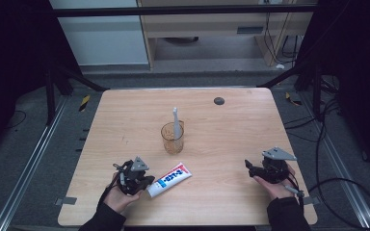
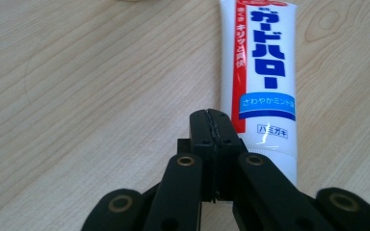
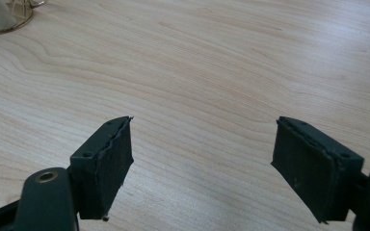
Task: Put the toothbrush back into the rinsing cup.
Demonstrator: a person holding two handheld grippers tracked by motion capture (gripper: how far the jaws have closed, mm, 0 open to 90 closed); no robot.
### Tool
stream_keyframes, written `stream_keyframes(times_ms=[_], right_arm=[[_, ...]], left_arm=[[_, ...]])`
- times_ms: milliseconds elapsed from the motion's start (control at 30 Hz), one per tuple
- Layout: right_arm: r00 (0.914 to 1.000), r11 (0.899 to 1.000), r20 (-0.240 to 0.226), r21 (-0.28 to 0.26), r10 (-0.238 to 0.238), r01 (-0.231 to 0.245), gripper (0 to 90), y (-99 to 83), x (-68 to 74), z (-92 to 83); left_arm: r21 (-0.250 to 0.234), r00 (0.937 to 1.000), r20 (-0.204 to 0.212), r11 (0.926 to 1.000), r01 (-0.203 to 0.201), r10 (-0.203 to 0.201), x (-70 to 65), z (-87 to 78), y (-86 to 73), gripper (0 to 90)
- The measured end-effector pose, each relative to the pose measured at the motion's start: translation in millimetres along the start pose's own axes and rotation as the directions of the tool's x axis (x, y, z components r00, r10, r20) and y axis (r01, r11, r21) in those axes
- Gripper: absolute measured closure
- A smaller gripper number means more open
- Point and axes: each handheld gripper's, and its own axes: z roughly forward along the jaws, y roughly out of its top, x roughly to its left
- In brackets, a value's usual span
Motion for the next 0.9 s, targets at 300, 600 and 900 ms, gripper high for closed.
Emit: stream_keyframes(times_ms=[300,600,900], right_arm=[[1.0000,1.000,0.000,-0.002,0.003,-0.003,21.8,0.0,-0.3,-0.2],[0.9998,1.000,0.009,-0.012,0.017,-0.017,21.8,1.0,-3.9,-2.6],[0.9996,1.000,0.013,-0.009,0.024,-0.024,21.7,1.1,-5.7,-2.5]], left_arm=[[-0.006,1.0000,-0.002,1.0000,0.007,-0.007,-2.8,-2.0,2.2,89.9],[-0.075,0.9985,-0.029,0.9962,0.044,-0.047,7.3,-17.0,15.8,84.3],[-0.074,0.9989,-0.038,0.9970,0.023,-0.026,2.0,-18.7,28.5,69.7]])
